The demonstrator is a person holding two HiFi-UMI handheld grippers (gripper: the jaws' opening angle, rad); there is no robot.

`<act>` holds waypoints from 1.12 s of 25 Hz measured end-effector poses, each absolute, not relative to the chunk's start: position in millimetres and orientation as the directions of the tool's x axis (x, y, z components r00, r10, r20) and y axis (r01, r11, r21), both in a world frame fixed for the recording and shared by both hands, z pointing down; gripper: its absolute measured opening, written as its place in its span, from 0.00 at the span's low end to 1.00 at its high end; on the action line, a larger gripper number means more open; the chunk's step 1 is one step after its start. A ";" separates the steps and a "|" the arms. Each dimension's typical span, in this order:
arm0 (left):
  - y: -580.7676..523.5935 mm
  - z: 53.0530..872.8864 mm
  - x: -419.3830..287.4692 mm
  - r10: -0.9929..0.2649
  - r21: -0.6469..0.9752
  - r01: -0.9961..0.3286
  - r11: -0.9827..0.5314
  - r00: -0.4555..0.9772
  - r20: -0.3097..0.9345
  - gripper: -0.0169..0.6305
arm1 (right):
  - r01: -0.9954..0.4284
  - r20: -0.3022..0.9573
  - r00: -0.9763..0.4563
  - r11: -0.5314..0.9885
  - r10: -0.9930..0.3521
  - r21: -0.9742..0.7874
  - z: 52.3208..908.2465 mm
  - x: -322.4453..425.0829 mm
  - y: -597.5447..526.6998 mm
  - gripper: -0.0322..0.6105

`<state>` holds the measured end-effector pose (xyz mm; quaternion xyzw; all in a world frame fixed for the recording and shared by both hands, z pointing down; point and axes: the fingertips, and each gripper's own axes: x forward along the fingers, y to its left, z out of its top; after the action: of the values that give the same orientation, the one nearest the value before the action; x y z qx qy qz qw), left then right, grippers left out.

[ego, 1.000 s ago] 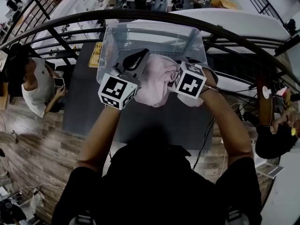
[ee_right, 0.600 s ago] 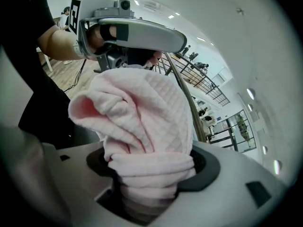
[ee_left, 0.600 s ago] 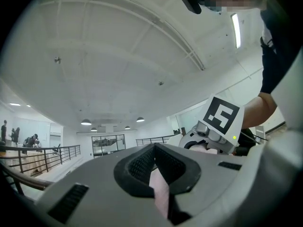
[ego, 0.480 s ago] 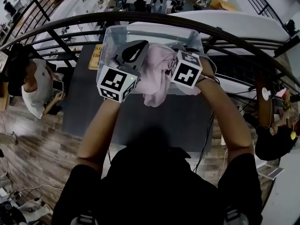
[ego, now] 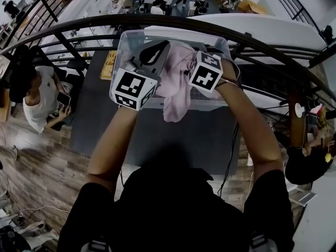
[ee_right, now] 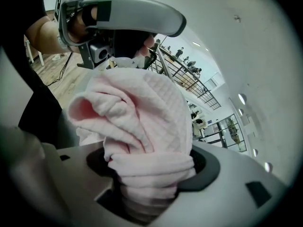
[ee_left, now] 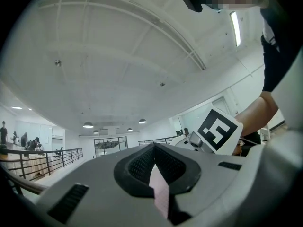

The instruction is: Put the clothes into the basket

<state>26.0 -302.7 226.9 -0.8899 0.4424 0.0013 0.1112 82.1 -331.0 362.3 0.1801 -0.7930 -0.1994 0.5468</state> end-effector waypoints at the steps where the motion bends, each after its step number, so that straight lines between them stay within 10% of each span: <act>1: -306.4 228.0 24.5 -0.790 -0.198 -0.790 -0.580 0.605 -0.100 0.03 | -0.069 0.792 -0.338 0.853 -0.508 0.517 363.5 80.7 -335.9 0.59; 28: -414.9 308.0 -29.1 -0.816 -0.136 -0.820 -0.556 0.570 -0.101 0.03 | -0.058 0.817 -0.336 0.876 -0.469 0.479 452.6 21.5 -432.2 0.59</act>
<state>-29.1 -414.9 308.0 -0.8819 0.4637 0.0134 0.0840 21.5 -432.2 452.6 0.1656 -0.7957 -0.1862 0.5520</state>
